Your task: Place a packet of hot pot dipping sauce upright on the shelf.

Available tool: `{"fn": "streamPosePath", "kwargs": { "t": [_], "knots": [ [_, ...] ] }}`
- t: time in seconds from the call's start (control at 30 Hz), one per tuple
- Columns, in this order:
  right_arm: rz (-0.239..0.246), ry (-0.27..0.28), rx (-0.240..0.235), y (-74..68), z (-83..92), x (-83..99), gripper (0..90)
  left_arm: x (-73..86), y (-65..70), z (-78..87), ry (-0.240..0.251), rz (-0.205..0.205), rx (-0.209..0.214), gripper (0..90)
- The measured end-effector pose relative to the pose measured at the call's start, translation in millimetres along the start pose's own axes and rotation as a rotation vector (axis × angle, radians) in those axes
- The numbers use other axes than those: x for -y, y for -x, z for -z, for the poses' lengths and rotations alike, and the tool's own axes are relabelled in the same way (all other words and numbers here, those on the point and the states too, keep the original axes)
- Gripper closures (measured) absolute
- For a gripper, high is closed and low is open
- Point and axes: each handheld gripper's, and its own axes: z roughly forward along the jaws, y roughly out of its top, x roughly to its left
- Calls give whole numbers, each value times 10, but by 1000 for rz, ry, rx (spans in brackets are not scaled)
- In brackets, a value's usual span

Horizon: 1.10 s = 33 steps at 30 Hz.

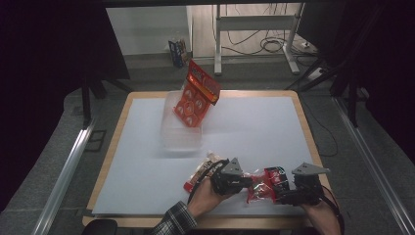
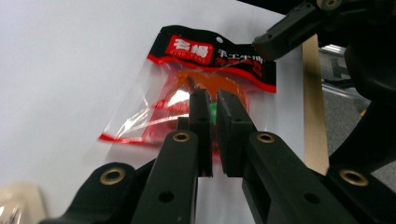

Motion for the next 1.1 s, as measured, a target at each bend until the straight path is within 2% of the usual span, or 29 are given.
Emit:
{"fn": "streamPosePath", "kwargs": {
  "t": [0.07, 0.2, 0.3, 0.4, 0.5, 0.57, 0.73, 0.77, 0.9, 0.97, 1.1],
  "knots": [
    [7, -5, 0, -2, 10, -4, 9, -7, 14, -50, -17, -5, -6, 852],
    [17, 13, 7, 12, 49, -7, 8, 34, 20, -99, -81, -29, -31, 853],
    [7, 24, 6, 30, 66, 8, 7, 65, 0, -96, -95, 6, -21, 859],
    [0, 32, -2, 38, 80, 18, 7, 94, -17, -107, -146, -3, -37, 872],
    [-18, 49, -21, 31, 102, 21, 7, 111, -14, -110, -142, 11, -33, 883],
    [-25, 53, -25, 29, 107, 23, 8, 95, -10, -105, -165, -4, -38, 890],
    [-45, 40, -45, 20, 94, 37, 10, 91, 9, -105, -194, -10, -53, 897],
    [-50, 33, -48, 10, 89, 37, 10, 99, 14, -106, -215, -19, -65, 898],
    [-46, 22, -79, -24, 67, 31, 8, 121, 5, -95, -213, -8, -65, 898],
    [-57, 19, -114, -80, 41, 1, 8, 118, 6, -96, -216, -9, -65, 898],
    [-40, -9, -131, -168, -10, -28, 37, 114, 9, -98, -219, -17, -67, 899]
  ]
}}
